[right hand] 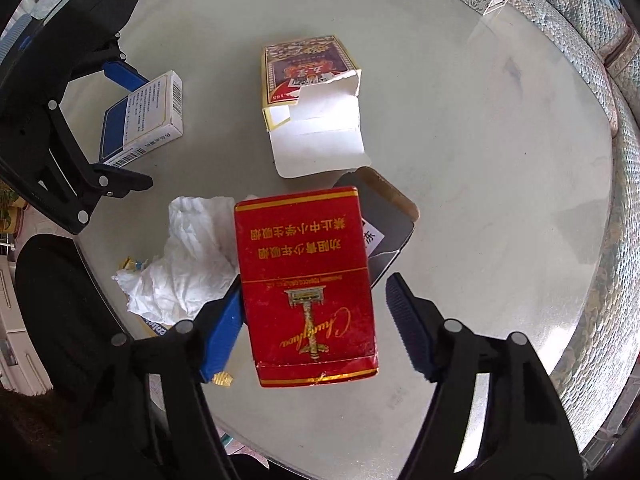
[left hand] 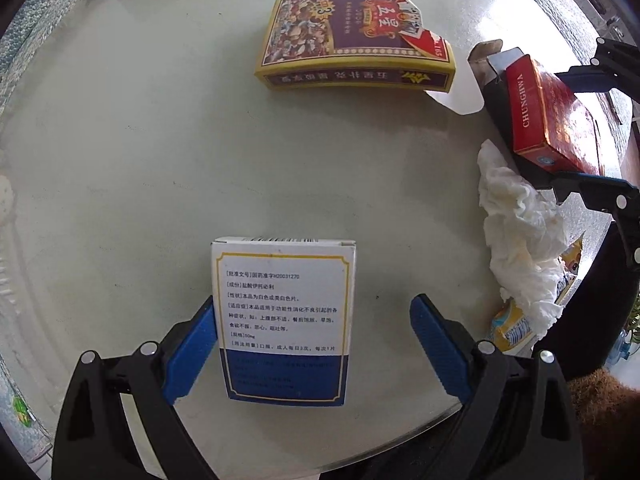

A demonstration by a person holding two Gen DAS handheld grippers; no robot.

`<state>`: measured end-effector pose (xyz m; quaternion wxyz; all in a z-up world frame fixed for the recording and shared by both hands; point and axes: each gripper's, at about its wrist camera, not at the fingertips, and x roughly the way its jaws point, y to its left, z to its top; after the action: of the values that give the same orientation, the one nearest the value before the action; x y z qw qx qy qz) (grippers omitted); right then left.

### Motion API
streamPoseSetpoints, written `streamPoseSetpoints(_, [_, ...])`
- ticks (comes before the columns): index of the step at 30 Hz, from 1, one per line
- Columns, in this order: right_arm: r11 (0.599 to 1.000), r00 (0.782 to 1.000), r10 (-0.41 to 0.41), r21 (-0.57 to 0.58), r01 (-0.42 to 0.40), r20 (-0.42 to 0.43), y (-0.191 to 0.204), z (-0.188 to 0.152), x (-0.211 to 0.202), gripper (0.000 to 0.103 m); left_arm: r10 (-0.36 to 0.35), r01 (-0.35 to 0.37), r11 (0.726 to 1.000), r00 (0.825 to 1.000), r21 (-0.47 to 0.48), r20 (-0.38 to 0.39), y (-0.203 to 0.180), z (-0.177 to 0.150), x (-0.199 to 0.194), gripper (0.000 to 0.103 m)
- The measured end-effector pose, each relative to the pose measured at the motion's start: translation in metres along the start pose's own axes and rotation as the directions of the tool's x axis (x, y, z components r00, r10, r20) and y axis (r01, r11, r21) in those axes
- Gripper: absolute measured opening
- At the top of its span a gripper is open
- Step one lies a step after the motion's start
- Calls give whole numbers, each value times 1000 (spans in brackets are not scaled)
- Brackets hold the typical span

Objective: Collect trash
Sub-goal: 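Grasp the red cigarette pack with the right tool while the left tool grasps the small blue-and-white box, then carry the red pack and blue-and-white box over the trash bin with both tools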

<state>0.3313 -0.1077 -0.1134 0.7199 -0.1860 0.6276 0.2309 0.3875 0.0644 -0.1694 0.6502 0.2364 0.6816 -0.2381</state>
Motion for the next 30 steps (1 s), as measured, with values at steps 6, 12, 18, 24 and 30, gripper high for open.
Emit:
streamPoseSetpoints(6, [1000, 1000, 21, 17, -21, 16, -2, -2, -4, 56, 22, -22, 1000, 1000, -16, 10, 6, -8, 4, 83])
streamPoseSetpoints(12, [999, 1000, 9, 33, -10, 18, -3, -4, -6, 56, 22, -20, 998, 1000, -61, 22, 13, -10, -3, 68])
streamPoseSetpoints(18, [998, 999, -17, 57, 15, 41, 4, -6, -16, 56, 24, -21, 989, 1000, -144, 19, 24, -17, -5, 61])
streamPoseSetpoints(24, [995, 997, -38, 95, 32, 64, -1, -12, -33, 56, 19, -11, 977, 999, -214, 37, 33, -32, -13, 61])
streamPoseSetpoints(30, [991, 994, -63, 120, 52, 91, 0, -24, -52, 56, 19, 3, 966, 996, -257, 83, 39, -53, -48, 61])
